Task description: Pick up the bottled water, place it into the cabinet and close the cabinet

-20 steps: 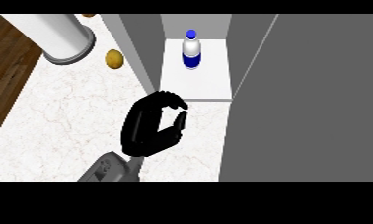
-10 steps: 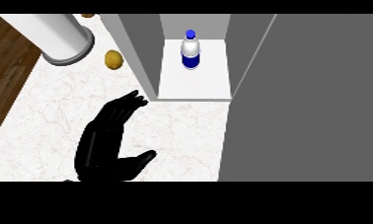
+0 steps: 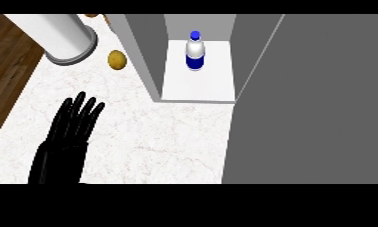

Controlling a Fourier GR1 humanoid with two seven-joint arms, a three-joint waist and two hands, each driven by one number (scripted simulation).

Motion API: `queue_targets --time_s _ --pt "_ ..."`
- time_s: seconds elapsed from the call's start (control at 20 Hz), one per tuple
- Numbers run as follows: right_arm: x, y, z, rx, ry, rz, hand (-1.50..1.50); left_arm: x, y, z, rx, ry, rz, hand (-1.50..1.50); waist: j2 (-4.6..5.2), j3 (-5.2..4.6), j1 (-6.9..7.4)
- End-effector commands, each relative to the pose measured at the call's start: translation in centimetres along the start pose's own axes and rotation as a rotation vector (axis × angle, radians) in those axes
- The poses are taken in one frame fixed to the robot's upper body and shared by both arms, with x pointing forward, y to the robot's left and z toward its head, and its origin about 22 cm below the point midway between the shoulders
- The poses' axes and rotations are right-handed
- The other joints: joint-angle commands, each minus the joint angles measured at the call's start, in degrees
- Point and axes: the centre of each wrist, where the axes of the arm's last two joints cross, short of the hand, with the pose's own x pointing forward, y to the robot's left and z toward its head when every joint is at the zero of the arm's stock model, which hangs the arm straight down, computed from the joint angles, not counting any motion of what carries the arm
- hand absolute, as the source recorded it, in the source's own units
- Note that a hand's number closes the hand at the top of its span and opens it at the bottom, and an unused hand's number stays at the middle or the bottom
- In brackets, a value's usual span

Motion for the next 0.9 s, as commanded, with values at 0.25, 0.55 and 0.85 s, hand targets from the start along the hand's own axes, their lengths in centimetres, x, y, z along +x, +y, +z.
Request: queue_targets --time_s 0.25,0.55,0.85 --pt "4.0 1.3 -2.1 0.226 -0.006 0.143 1.5 3.2 2.5 0.9 0.005 -0.004 0.011 -1.5 0.02 -0.47 1.8" --pt "2.5 2.8 -3.3 0.119 -0.114 -0.073 1.5 4.6 4.1 2.4 -0.028 0.007 0.007 -1.5 0.76 -0.36 3.63" --pt "2.0 2.4 -4.0 0.196 -0.09 -0.039 1.5 6.0 5.1 1.8 -0.067 -0.008 0.003 -1.5 1.73 -0.33 5.64"
